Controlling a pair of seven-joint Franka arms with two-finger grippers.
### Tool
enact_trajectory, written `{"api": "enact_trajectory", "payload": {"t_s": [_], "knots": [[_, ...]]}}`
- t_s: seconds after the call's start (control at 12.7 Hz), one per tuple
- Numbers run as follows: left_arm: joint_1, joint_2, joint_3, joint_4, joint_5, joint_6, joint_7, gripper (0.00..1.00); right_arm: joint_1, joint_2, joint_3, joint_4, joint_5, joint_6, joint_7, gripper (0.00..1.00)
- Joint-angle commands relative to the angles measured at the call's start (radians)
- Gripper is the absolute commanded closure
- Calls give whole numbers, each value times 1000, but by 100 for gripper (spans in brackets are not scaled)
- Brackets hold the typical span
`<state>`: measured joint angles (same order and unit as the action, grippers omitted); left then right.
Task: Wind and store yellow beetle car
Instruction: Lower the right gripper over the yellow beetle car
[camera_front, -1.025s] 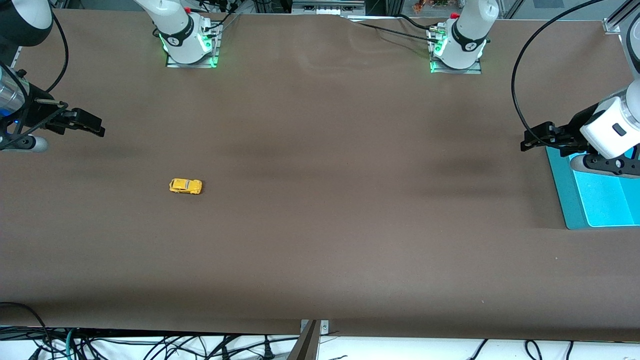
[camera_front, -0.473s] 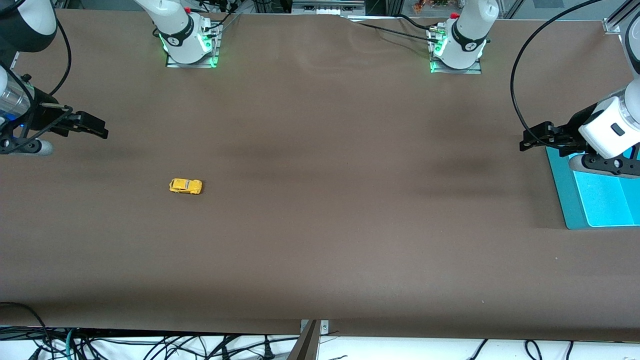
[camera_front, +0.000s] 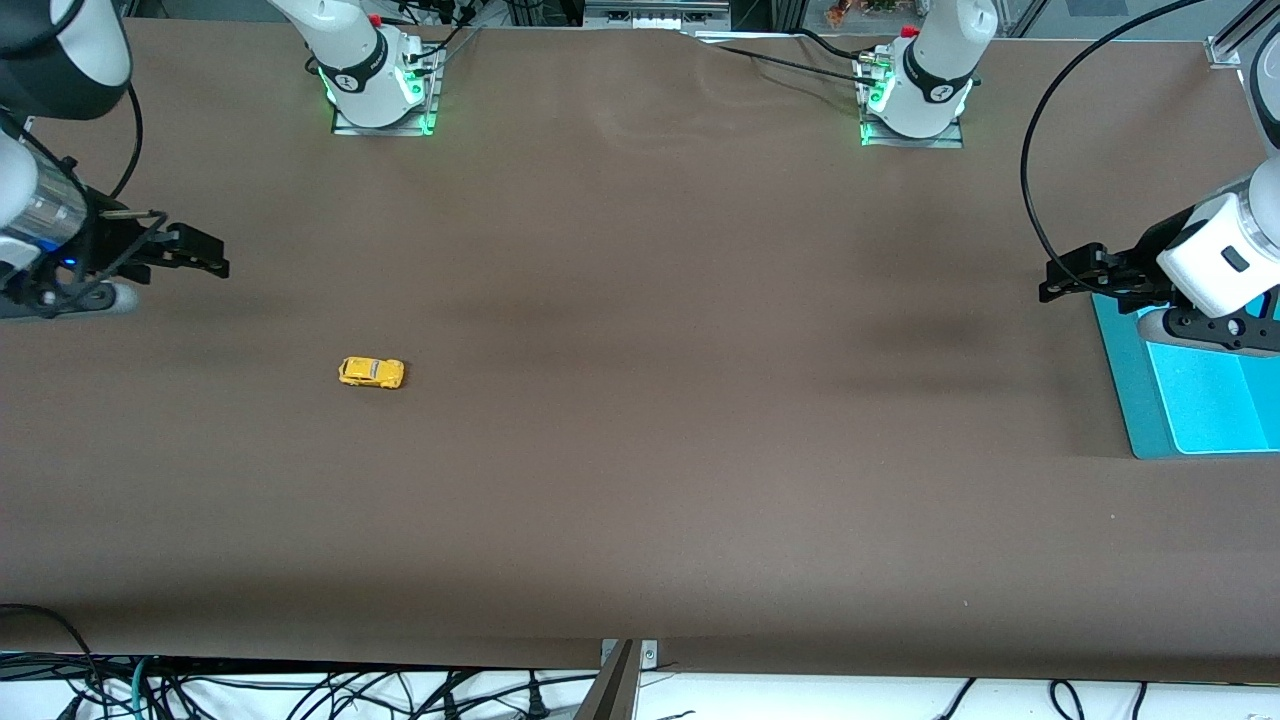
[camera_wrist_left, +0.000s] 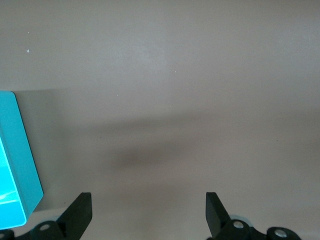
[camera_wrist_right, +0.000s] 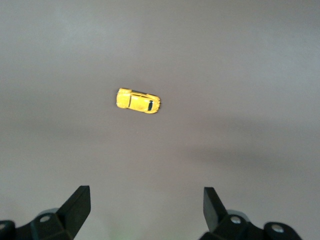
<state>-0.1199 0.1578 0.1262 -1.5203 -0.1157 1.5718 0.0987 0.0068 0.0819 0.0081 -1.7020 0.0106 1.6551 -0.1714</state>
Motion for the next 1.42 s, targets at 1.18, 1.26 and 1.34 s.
{"api": "enact_trajectory", "payload": {"t_s": [1.18,1.26,1.34], "knots": [[-4,14,1,20,-18,2,-7,0,94,281,7,-472,-1,925,-1275,5],[-4,17,0,20,-19,2,-7,0,96,295,7,-472,-1,940,-1295,10],[-3,17,0,20,-19,2,-7,0,94,317,7,-470,-1,965,-1300,12]]}}
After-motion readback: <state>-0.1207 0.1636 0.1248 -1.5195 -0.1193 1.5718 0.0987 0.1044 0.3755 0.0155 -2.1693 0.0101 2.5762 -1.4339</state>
